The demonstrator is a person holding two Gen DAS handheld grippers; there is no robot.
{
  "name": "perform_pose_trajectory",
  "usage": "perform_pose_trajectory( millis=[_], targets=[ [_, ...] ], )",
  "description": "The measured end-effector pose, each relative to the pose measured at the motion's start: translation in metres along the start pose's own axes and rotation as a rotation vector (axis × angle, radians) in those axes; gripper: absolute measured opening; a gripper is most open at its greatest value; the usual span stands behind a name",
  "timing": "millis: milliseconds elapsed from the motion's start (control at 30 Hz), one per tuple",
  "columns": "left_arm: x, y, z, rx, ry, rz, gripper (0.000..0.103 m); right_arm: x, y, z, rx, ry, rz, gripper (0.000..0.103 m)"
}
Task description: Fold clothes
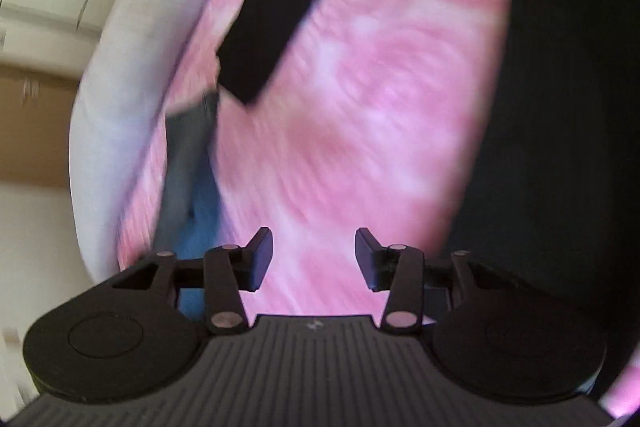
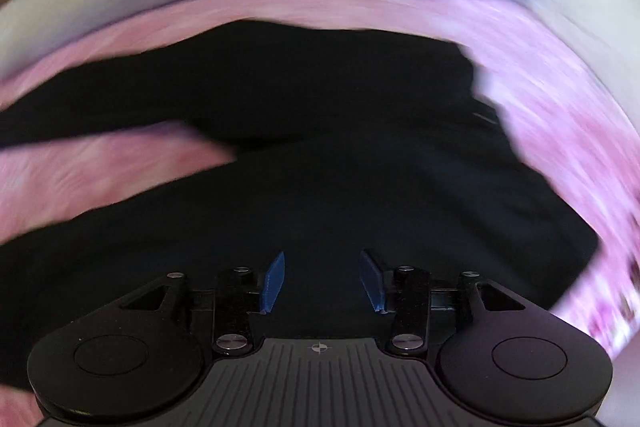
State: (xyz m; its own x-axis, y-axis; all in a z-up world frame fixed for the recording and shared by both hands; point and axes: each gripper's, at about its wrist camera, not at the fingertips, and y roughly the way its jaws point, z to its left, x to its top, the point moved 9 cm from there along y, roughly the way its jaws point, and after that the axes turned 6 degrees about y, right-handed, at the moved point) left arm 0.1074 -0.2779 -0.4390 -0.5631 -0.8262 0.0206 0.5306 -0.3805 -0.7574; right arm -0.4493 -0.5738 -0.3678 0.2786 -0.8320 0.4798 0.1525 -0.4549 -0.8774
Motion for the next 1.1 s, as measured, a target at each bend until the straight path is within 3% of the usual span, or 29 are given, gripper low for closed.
perform_pose_trajectory(
  millis=[133, 233, 300, 433, 467, 500, 600, 800, 933, 1100],
  targets=[
    [0.037, 0.078, 0.039, 0.076, 0.148, -0.105, 0.041, 0.019, 0.028, 0.086, 0.037, -0.179, -0.001, 0.049],
    [0.056, 0.126, 0.051, 0.111, 0.264, -0.140, 0.040, 0.034, 0.051, 0.118, 0.036, -0.239, 0.001, 0.050],
    [0.062, 0.146, 0.050, 0.139, 0.372, -0.154, 0.038, 0.042, 0.065, 0.124, 0.022, -0.260, 0.008, 0.050],
    [0.068, 0.167, 0.052, 0.178, 0.474, -0.197, 0.035, 0.054, 0.085, 0.127, -0.022, -0.300, 0.010, 0.050],
    [0.069, 0.170, 0.052, 0.186, 0.500, -0.204, 0.031, 0.056, 0.089, 0.127, -0.033, -0.311, 0.010, 0.051],
    [0.070, 0.172, 0.052, 0.192, 0.523, -0.210, 0.018, 0.059, 0.093, 0.125, -0.048, -0.318, 0.014, 0.051],
    [0.071, 0.172, 0.059, 0.159, 0.496, -0.196, 0.002, 0.065, 0.102, 0.117, -0.089, -0.344, 0.023, 0.051],
    [0.055, 0.119, 0.106, 0.205, 0.349, -0.220, 0.002, 0.070, 0.110, 0.108, -0.108, -0.395, 0.042, 0.053],
    [0.031, 0.102, 0.068, 0.090, 0.387, -0.193, 0.002, 0.055, 0.117, 0.114, -0.081, -0.445, 0.086, 0.055],
    [0.010, 0.112, 0.025, 0.007, 0.407, -0.150, 0.002, 0.042, 0.119, 0.123, -0.087, -0.548, 0.093, 0.056]
  ],
)
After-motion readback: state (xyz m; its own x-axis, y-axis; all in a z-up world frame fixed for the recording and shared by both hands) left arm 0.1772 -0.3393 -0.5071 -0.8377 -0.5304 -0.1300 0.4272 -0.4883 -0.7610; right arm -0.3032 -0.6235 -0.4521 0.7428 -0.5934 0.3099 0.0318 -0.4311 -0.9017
